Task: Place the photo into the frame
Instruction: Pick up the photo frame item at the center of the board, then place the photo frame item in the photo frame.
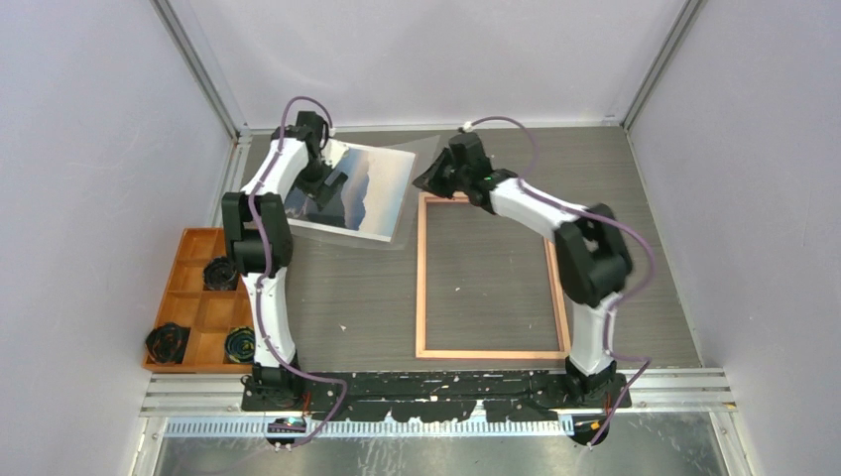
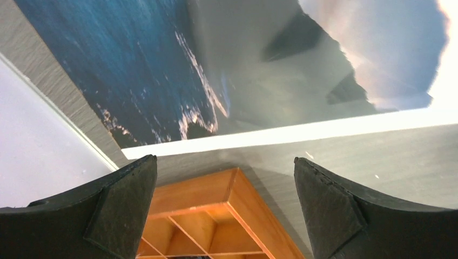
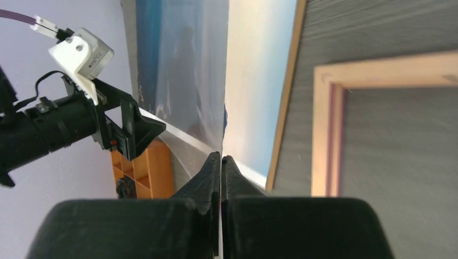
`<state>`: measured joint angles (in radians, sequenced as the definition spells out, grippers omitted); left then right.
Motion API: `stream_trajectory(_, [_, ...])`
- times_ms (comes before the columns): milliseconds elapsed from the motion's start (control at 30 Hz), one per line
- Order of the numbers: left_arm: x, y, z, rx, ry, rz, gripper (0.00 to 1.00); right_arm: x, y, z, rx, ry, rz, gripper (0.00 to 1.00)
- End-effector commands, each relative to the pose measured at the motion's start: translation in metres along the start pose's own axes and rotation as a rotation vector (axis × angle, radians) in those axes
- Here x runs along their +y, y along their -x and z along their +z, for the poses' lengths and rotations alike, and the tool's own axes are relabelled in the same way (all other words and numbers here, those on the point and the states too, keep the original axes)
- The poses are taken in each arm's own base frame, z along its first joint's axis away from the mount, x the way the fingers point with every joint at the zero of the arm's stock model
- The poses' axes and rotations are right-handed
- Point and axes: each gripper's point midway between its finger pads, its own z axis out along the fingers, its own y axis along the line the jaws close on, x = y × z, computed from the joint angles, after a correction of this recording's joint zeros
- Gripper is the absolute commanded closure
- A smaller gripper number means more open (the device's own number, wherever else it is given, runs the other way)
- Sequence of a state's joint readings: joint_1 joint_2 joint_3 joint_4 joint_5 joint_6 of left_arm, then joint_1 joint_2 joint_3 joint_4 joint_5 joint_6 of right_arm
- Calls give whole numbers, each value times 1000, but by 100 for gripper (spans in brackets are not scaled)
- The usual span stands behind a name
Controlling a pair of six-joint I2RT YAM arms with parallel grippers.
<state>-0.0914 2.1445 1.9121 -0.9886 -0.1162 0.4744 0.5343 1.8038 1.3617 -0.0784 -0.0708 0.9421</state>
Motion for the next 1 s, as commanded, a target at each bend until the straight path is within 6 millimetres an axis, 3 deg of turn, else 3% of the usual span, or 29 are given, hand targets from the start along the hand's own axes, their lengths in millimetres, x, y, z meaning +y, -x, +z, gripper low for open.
stream_trajectory(0, [-28,-6,-43,-50,-41,9,0,-47,29,-100,-249,-185,27,99])
stream_trajectory(100, [-53,-21,-47,-35,-66,45,0,-97,15,-158,-348,-286,109,99])
stream_trajectory(200, [-82,-35,-49,-17,-93,99,0,-141,0,-202,-445,-350,212,99])
stream_trajectory(267, [-100,-44,-47,0,-91,147,0,-166,-15,-215,-463,-372,256,99])
stream_trajectory(400, [-136,-57,-46,24,-116,222,0,-188,-42,-225,-434,-447,295,99])
stream_trajectory(567, [-159,-72,-36,62,-132,266,0,-195,-73,-223,-360,-551,239,97])
stream_trajectory(633, [-161,-74,-29,73,-121,271,0,-199,-89,-226,-314,-614,204,88])
stream_trajectory(733, [-160,-72,-20,81,-106,261,0,-202,-106,-234,-278,-680,153,59])
stream_trajectory(833, [-161,-67,-12,75,-97,242,0,-195,-122,-235,-224,-665,116,42])
stream_trajectory(967, [-156,-57,-1,68,-57,212,0,-183,-143,-237,-111,-645,80,27])
